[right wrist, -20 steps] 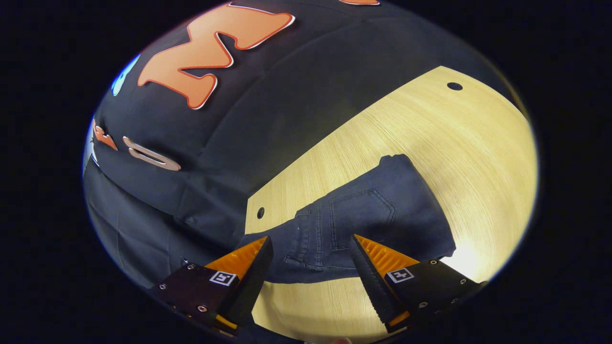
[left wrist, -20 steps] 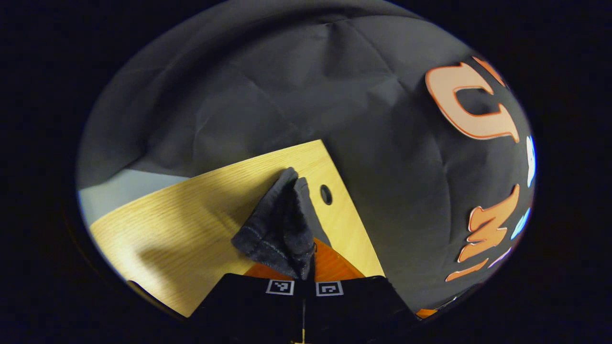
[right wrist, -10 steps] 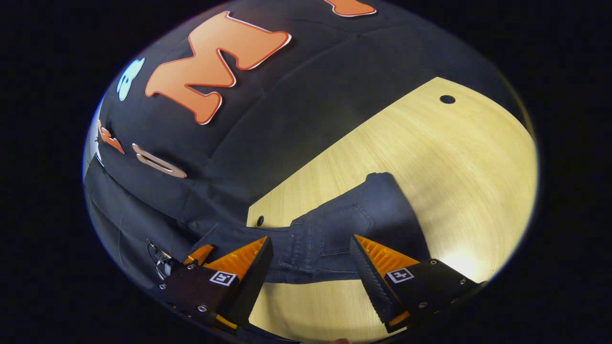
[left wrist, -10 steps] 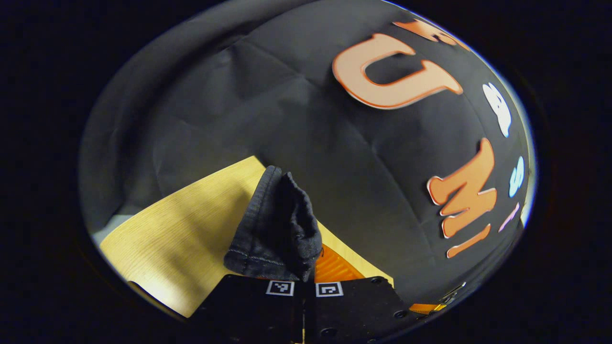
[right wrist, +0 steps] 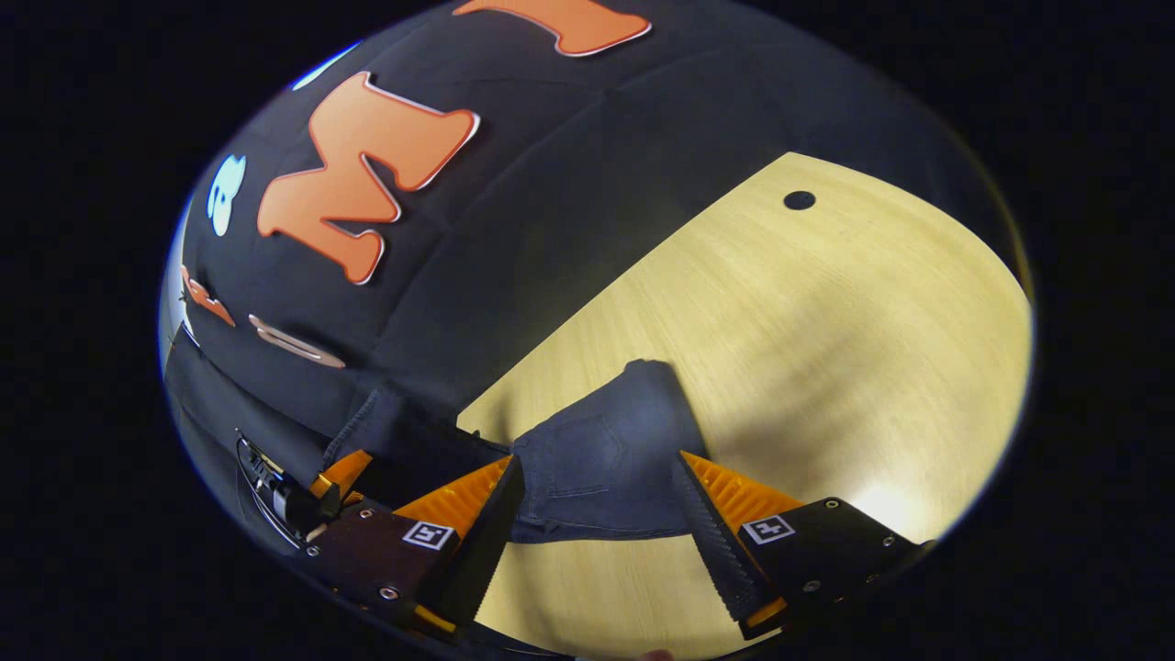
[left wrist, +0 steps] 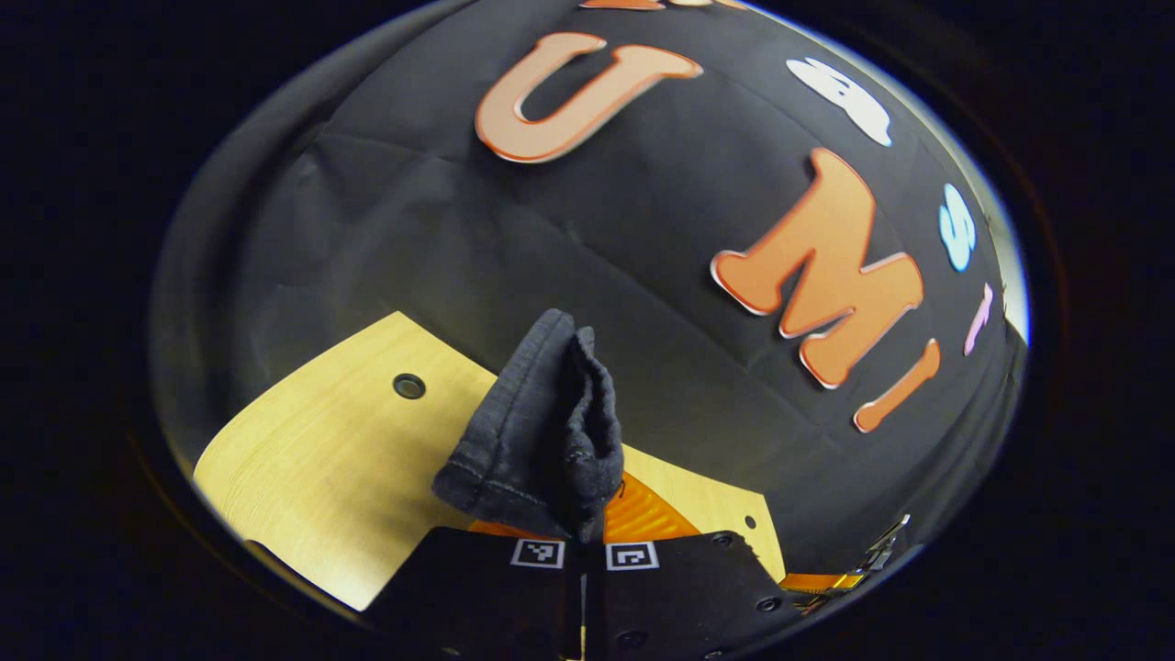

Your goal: Grasp the waist and the cuffs of the jeans and fold them to make the two legs overlap; first hold the waist and fold one-third of the jeans toward the cuffs, then hold the cuffs and fold the remaining one-third in the same direction to finish folding.

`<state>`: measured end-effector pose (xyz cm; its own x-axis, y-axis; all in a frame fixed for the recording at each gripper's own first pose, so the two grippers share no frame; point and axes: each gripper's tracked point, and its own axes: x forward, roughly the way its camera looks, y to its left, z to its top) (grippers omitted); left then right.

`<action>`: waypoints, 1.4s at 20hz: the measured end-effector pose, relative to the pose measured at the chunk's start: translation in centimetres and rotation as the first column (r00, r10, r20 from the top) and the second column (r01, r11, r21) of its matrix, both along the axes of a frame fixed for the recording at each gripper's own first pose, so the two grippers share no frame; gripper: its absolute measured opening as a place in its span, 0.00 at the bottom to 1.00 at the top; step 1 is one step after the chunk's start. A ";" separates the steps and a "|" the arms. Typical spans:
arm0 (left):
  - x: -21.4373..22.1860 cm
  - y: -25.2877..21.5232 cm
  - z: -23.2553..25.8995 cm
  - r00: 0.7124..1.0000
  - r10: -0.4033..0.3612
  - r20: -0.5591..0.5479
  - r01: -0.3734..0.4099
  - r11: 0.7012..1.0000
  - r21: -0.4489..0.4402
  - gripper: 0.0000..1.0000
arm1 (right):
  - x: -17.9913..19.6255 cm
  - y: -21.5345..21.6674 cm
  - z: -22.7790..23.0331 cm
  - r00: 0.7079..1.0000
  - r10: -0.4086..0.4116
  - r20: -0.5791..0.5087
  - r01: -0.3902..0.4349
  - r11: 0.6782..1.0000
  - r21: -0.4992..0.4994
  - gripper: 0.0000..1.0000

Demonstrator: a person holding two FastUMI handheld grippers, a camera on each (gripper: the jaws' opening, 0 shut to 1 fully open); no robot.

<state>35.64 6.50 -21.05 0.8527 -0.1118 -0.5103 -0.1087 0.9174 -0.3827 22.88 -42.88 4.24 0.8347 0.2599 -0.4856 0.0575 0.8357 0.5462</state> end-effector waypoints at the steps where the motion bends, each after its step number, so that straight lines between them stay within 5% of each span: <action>1: -0.1 -2.2 -0.4 1.000 -0.025 -0.008 0.025 1.000 0.004 0.02 | -0.1 -1.0 0.1 1.000 -0.003 0.001 0.003 1.000 0.008 0.98; 6: -0.2 -12.0 -5.1 0.987 -0.133 -0.088 0.140 0.987 0.082 0.02 | -1.5 -6.3 1.0 1.000 -0.029 0.009 0.029 0.999 0.041 0.98; 11: -1.4 -19.9 -13.2 0.949 -0.220 -0.225 0.274 0.929 0.250 0.02 | -2.1 -10.6 2.4 0.997 -0.063 0.042 0.063 0.998 0.013 0.98; 17: -3.1 -22.3 -19.8 0.931 -0.155 -0.330 0.290 0.864 0.412 0.02 | -3.0 -14.1 2.2 0.996 -0.084 0.038 0.083 0.996 0.025 0.98; 21: -4.1 -23.9 -22.7 0.920 -0.160 -0.359 0.296 0.883 0.365 0.05 | -3.1 -14.7 1.6 0.998 -0.054 0.025 0.054 0.999 -0.008 0.98; 22: -4.6 -24.8 -22.7 0.914 -0.187 -0.359 0.310 0.894 0.322 0.09 | -3.1 -14.8 1.4 0.999 -0.049 0.017 0.049 0.999 -0.011 0.98; 25: -6.0 -27.8 -21.2 0.905 -0.271 -0.327 0.337 0.927 0.165 0.62 | -2.7 -14.4 0.7 1.000 -0.021 -0.006 0.020 0.999 -0.046 0.98; 27: -7.2 -29.0 -18.7 0.893 -0.334 -0.301 0.381 0.918 0.114 0.98 | -2.4 -13.6 0.7 1.000 0.001 -0.012 -0.002 0.996 -0.085 0.98; 28: -7.5 -29.0 -17.5 0.893 -0.349 -0.284 0.392 0.913 0.112 0.97 | -2.5 -13.1 0.9 1.000 0.017 -0.019 -0.019 0.995 -0.101 0.98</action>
<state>28.15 -22.48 -38.60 0.6054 -0.2917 -0.7405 0.1788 0.9565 -0.2306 20.34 -55.98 5.11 0.8210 0.2233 -0.5255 0.0516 0.8876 0.4578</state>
